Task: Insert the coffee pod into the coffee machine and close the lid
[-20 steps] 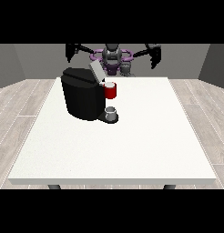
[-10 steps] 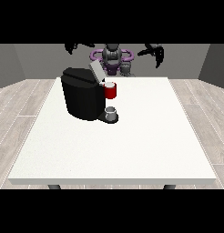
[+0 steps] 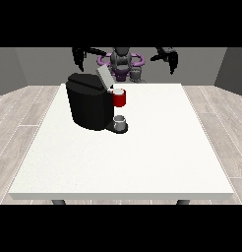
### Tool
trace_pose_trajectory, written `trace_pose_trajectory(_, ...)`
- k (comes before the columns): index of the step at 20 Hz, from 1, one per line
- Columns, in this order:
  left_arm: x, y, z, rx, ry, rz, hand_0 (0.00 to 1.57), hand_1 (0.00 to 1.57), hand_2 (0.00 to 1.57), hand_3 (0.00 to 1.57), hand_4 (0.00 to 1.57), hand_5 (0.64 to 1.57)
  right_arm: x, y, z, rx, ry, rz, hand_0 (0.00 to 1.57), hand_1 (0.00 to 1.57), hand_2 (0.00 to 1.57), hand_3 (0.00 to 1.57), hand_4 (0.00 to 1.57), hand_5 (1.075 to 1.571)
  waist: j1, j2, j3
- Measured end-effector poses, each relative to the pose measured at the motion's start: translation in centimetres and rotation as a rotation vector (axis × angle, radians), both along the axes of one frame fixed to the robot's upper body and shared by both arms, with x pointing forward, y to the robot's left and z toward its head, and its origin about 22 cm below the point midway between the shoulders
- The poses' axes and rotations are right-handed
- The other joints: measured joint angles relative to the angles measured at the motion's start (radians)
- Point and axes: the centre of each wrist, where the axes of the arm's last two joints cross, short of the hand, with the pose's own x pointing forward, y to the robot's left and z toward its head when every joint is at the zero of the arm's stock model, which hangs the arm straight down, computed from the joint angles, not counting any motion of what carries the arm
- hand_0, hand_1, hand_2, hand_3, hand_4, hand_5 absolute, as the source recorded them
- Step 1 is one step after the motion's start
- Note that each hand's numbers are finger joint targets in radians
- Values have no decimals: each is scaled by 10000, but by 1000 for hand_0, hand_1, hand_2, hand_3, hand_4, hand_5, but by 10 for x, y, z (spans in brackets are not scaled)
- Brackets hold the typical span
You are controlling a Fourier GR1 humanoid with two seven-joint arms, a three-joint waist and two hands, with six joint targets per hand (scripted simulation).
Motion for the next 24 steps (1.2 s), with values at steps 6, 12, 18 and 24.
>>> trace_pose_trajectory(6, -7, 0, 22, 10, -515, 336, 0, 0, 0, 0, 354, 1571, 16, 7, 11, 235, 76, 330, 0, 0, 0, 0, 0, 1571, -180, 599, -1)
trace_pose_trajectory(12, -19, 20, 34, -19, -1006, 589, 0, 0, 0, 0, 360, 1571, 29, 27, 20, 106, -147, 927, 0, 0, 0, 0, 0, 1571, -390, 1193, -2)
trace_pose_trajectory(18, -24, 28, 52, 48, -1392, 886, 0, 0, 0, 0, 368, 1571, 40, 41, 28, -55, -448, 1441, 0, 0, 0, 0, 0, 1571, -519, 1612, -5)
trace_pose_trajectory(24, -33, 37, 58, 213, -1585, 1108, 0, 0, 0, 0, 299, 1571, 49, 55, 39, -264, -727, 1645, 0, 0, 0, 0, 204, 1571, -535, 1870, -4)
